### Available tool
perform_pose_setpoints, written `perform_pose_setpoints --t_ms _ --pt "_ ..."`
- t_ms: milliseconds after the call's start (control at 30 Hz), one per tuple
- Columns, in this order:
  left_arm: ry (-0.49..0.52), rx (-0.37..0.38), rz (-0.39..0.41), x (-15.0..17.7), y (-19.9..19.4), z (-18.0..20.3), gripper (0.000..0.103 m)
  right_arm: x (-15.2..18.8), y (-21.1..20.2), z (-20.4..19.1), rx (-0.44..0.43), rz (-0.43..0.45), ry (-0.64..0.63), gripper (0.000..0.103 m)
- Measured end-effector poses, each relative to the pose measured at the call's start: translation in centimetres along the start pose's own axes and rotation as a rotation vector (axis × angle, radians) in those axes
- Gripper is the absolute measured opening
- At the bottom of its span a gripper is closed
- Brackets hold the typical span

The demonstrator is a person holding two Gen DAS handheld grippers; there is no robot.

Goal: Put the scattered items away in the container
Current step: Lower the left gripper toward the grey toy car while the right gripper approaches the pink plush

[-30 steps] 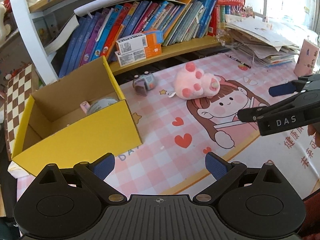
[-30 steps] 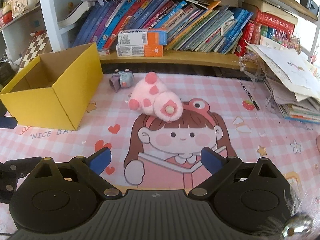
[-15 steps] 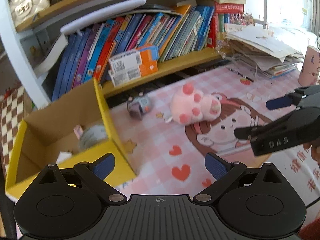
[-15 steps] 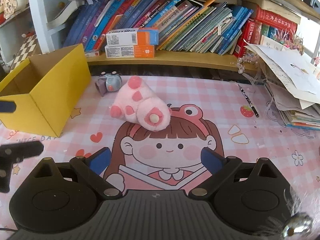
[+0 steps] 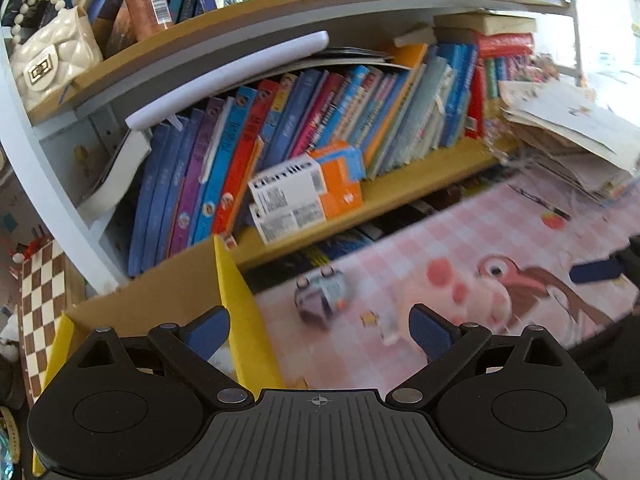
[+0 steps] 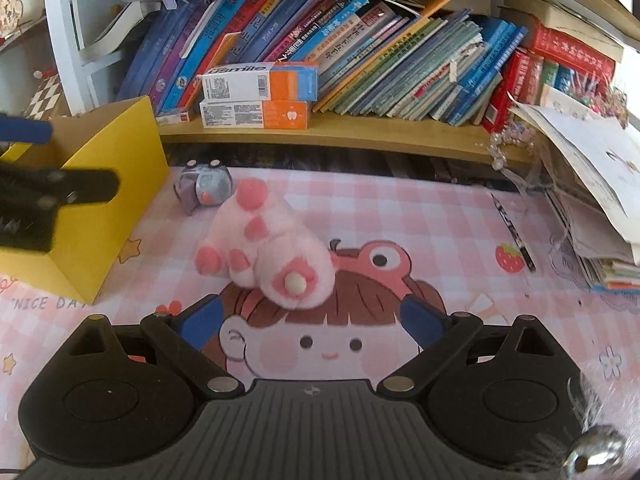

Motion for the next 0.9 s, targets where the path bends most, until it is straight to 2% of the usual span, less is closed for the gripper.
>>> perform_pose_setpoints --t_ms 167,267,333,400,500,700,833,900 --pt "-0.03 -0.019 0.017 -1.4 2.0 0.2 0.096 -0.8 1.4 -0.3 -0.017 0.007 -0.017 0.094" --pt "-0.054 -0.032 0.012 -2.3 3.6 0.0 0.086 -1.2 2.0 -0.6 -0.031 0.011 -0.03 0.094" --pt "-0.077 -0.035 0.004 -2.9 4.6 -0.3 0.075 -1.4 2.4 -0.9 -0.039 0.017 -0.04 0.09" --pt "-0.116 -0.02 -0.013 -3.3 5.8 -0.5 0.071 -1.6 2.8 -1.2 -0.047 0.022 -0.051 0.087" --pt "-0.166 0.003 -0.047 -3.4 7.5 -0.6 0.071 -2.0 3.4 -1.6 -0.056 0.034 -0.065 0.083" --pt "-0.195 -0.002 -0.083 -2.8 10.2 -0.4 0.071 -2.5 4.1 -2.1 -0.064 0.044 -0.063 0.08" --pt "-0.279 -0.013 -0.064 -2.2 11.4 -1.0 0.072 -2.3 4.6 -2.3 -0.081 0.03 -0.06 0.077" --pt "-0.285 -0.023 -0.069 -2.0 12.1 -1.0 0.072 -2.2 4.9 -2.4 -0.091 0.021 -0.07 0.073"
Point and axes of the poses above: each gripper's, at about its wrist camera, not at the fingertips, and y roughly the way its jaws point, z to its right, x to its underside, the point moved 2 cm from there along y, roughly the way its jaws point, and after that the axes turned 4 degrees about x, right-handed, at the moved point
